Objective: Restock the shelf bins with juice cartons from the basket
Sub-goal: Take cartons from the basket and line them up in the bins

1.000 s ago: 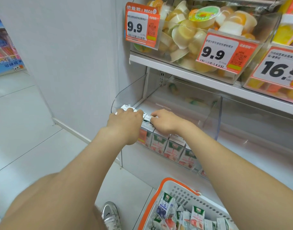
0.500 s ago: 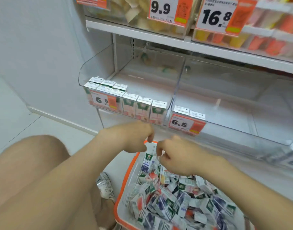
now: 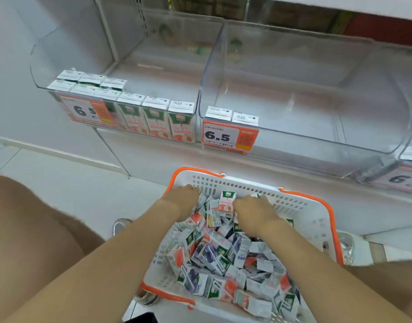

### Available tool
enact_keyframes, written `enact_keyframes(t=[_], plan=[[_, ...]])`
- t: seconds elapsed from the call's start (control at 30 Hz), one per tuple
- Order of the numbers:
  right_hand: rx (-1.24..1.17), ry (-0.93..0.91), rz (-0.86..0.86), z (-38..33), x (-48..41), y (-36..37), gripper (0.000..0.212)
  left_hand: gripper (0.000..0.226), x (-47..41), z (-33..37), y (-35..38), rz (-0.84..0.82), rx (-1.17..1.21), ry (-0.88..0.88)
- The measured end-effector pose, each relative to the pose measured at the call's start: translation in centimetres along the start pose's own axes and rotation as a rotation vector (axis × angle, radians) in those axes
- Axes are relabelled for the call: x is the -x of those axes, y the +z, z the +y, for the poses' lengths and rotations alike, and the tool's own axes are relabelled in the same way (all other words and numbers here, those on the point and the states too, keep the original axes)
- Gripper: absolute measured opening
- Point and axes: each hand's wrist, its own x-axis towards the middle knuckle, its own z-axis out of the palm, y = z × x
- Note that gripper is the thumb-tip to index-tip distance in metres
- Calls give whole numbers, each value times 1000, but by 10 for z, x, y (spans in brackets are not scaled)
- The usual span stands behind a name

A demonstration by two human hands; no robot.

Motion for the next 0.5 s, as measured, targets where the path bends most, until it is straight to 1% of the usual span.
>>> enact_keyframes(t=[0.07,0.1,0.17,0.23,0.3,0.37,0.43,0.5], plan=[[182,18,82,-1,-9,9,41,73,-12,-2,15,42,11,-36],[220,-1,120,0,-14,14,54,78,-16,-4,19,44,19,-50],[251,-88,153,-1,-25,25,77,83,-24,-6,26,18,44,-53],[271,-163,132,-5,-33,34,87,87,-30,-8,30,-5,92,-33],[324,-175,98,-10,-40,42,89,90,-35,-8,32,23,75,-34],[382,-129,71,-15,-45,48,87,87,-36,-6,27,77,-24,-47],[389,-75,72,-16,-49,52,80,72,-32,-2,18,92,-148,-24],[402,-71,111,-16,-50,50,68,55,-27,4,14,98,-283,28]])
